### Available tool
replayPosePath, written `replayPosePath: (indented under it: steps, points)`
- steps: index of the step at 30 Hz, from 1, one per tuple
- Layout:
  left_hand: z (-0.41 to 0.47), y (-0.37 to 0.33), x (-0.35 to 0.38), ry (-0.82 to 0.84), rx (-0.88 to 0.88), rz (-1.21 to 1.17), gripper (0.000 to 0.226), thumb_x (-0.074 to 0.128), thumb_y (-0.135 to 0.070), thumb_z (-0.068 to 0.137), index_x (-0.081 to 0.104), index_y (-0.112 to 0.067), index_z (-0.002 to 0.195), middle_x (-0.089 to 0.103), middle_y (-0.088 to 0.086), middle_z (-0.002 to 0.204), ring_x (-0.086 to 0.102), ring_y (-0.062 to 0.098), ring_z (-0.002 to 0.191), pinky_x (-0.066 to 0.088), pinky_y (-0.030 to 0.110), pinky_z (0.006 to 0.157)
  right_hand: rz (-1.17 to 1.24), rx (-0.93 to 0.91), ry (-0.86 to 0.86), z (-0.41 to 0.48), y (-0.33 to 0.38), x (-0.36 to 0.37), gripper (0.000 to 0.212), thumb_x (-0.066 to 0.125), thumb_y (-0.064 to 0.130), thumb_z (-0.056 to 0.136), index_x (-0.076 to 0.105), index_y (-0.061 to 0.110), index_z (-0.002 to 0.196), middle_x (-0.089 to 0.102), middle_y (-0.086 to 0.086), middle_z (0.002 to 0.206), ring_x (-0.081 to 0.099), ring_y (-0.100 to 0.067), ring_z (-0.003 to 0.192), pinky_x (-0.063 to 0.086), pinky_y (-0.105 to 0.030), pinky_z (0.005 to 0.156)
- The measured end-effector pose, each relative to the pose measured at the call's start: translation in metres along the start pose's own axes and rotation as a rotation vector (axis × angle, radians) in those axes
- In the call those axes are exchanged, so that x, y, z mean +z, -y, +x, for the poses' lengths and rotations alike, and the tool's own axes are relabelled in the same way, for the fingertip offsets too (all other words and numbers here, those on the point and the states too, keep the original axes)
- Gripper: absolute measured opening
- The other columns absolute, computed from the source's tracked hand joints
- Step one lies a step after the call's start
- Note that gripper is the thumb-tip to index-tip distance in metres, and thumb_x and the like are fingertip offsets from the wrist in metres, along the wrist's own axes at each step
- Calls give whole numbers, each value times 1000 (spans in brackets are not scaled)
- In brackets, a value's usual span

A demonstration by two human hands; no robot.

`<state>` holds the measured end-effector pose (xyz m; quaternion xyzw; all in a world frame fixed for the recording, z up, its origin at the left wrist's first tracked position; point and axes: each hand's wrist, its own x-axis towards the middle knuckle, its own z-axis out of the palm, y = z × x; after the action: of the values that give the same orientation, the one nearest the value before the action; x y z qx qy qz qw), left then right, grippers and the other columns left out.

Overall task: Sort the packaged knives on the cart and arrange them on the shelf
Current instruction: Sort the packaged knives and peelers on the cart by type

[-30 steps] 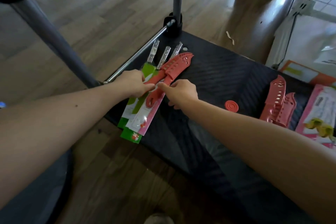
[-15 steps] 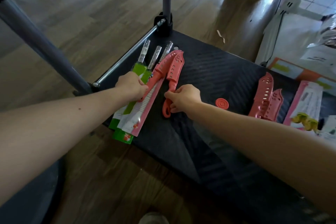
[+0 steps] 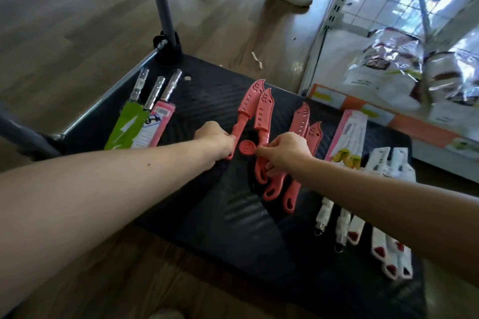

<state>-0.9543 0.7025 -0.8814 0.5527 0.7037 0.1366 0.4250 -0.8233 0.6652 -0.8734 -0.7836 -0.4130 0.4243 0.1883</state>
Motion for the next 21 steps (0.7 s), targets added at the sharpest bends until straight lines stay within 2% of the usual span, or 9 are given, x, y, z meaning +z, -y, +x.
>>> replayPosePath:
  steps: [2, 6, 11, 13, 16, 21]
  points:
    - [-5, -10, 15, 39, 18, -13, 20, 58, -23, 90, 71, -8, 95, 71, 12, 98, 65, 25, 92, 49, 29, 81, -3, 17, -9, -2, -9, -14, 25, 69, 24, 83, 68, -1, 78, 61, -5, 55, 56, -6, 32, 52, -17, 39]
    - [-12, -21, 37, 70, 27, 8, 20, 54, -24, 92, 68, -11, 98, 68, 10, 103, 63, 24, 98, 42, 25, 77, -6, 32, -23, -5, -27, -32, 20, 68, 21, 83, 66, 2, 74, 61, -6, 56, 55, -5, 30, 49, -16, 35]
    - [-16, -32, 57, 75, 41, -7, 19, 53, -23, 93, 69, -12, 90, 67, 8, 92, 63, 24, 97, 42, 25, 77, 69, 47, -8, -9, -40, -44, 23, 66, 18, 84, 60, 5, 66, 61, -5, 59, 60, -11, 46, 51, -16, 37]
    - [-18, -34, 63, 77, 33, -11, 19, 53, -23, 93, 67, -13, 86, 68, 9, 97, 63, 24, 98, 43, 25, 79, 121, 55, -12, -9, -43, -46, 23, 66, 15, 85, 58, 5, 65, 59, -6, 58, 58, -10, 43, 51, -17, 37]
    - [-20, -35, 70, 71, 33, 22, 28, 51, -24, 94, 64, -12, 72, 68, 11, 92, 63, 26, 96, 42, 25, 77, 172, 103, 1, -9, -48, -47, 25, 65, 14, 85, 55, 4, 66, 58, -7, 56, 55, -6, 31, 52, -18, 38]
    - [-14, -34, 70, 121, 32, 95, 26, 48, -27, 95, 65, -12, 82, 69, 10, 98, 64, 28, 95, 51, 31, 83, 201, 155, 30, -7, -53, -46, 23, 65, 16, 87, 53, 4, 71, 60, -8, 60, 60, -13, 47, 54, -21, 43]
